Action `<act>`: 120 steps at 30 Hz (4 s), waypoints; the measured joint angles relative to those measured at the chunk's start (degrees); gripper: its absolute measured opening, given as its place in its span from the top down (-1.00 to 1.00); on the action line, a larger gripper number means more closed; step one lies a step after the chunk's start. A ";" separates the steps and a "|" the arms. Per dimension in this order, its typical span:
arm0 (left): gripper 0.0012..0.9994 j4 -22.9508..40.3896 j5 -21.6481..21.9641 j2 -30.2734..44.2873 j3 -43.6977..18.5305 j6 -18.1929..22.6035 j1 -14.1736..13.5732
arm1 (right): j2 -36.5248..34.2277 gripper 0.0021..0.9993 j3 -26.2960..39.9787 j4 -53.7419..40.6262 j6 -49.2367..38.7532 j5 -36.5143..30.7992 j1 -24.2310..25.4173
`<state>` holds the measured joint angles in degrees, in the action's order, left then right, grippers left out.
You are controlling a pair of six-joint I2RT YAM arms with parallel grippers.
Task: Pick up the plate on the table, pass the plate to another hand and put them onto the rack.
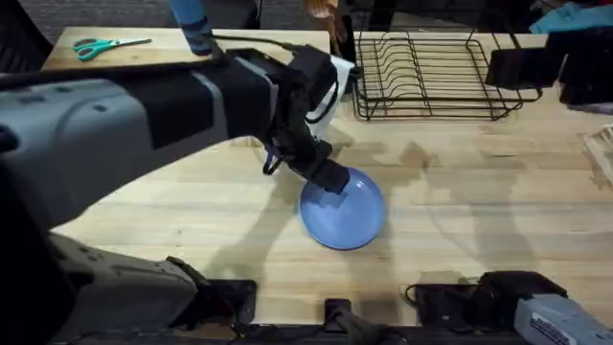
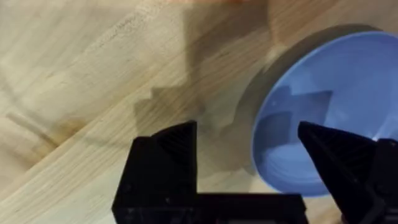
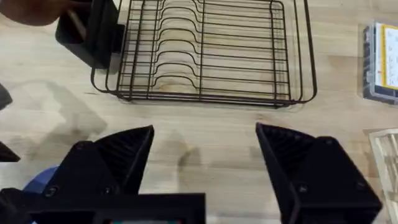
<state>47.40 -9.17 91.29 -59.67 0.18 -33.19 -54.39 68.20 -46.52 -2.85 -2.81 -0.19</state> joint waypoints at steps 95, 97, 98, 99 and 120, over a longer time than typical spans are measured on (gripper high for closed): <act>0.92 -3.77 -26.00 2.84 -14.85 -6.14 9.67 | -3.28 -1.00 0.11 -1.21 0.64 6.21 0.11; 0.92 -5.06 -27.47 2.84 -14.85 -7.24 10.52 | -3.26 -1.00 0.11 -1.71 0.76 8.93 0.11; 0.92 -5.72 -28.49 2.84 -14.85 -7.75 11.03 | -3.28 -1.00 0.11 -2.03 0.84 10.27 0.11; 0.92 -6.28 -29.43 2.84 -14.85 -8.08 11.53 | -3.28 -1.00 0.11 -2.37 0.95 11.84 0.11; 0.92 -13.57 -39.32 2.84 -14.87 -13.11 14.47 | -12.74 -1.00 0.12 -8.83 9.90 24.53 0.11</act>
<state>33.82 -48.49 94.13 -74.54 -12.93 -18.72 -67.13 68.33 -55.35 7.04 21.72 -0.08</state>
